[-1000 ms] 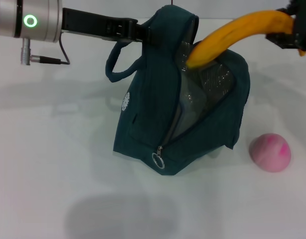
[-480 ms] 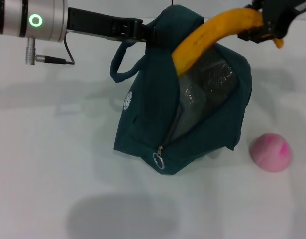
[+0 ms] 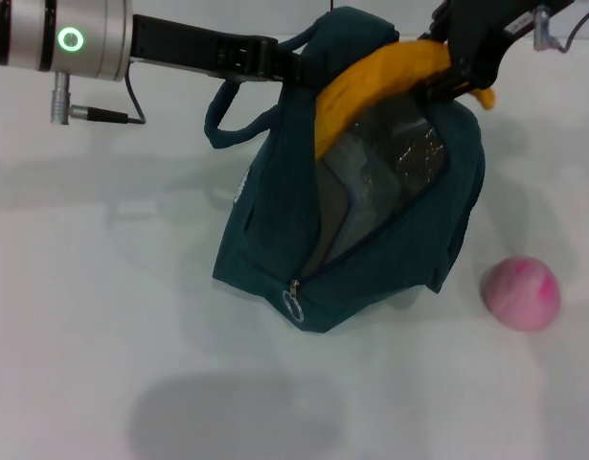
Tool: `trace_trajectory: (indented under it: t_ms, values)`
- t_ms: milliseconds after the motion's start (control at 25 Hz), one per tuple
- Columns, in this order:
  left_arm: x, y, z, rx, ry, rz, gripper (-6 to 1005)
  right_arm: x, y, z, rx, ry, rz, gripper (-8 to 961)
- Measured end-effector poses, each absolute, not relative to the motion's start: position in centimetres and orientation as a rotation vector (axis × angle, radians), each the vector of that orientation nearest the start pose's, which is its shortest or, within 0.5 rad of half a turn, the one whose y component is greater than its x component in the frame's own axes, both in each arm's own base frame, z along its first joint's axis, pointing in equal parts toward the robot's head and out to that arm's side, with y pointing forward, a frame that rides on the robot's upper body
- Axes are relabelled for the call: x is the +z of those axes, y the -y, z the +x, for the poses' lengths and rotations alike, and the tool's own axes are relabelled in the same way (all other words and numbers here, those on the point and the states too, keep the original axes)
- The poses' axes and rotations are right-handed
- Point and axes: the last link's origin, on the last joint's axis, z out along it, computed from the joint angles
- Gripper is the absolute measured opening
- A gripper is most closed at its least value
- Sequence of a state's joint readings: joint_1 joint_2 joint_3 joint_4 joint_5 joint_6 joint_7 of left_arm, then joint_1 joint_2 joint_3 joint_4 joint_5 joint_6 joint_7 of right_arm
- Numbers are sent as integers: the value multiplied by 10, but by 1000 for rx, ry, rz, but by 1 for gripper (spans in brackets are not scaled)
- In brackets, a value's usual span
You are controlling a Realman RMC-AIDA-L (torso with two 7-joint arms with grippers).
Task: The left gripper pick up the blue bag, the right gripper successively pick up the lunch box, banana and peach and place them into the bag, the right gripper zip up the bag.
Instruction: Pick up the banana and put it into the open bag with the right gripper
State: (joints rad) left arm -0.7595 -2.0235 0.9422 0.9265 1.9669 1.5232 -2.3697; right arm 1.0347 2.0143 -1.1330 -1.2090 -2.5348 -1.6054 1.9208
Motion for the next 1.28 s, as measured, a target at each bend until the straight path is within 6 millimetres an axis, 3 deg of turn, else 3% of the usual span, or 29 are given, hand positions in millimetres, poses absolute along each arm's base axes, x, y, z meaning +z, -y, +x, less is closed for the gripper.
trace_trajectory:
  t_ms: [320,520,920,1280]
  values:
    - [28,-397,-141,-606,1275,-2727,48,19,-406,62,-384,116,-2976,473]
    - [27,-397,-140,-607,1276,-2731,48,22,-398,58,-322,97,-3039,475]
    - [27,-396,-140,-607,1275,-2733,48,32,-414,54,-357,133,-2902,479]
    - [27,-397,-138,-606,1270,-2738,48,4,-423,60,-483,280,-2840,483]
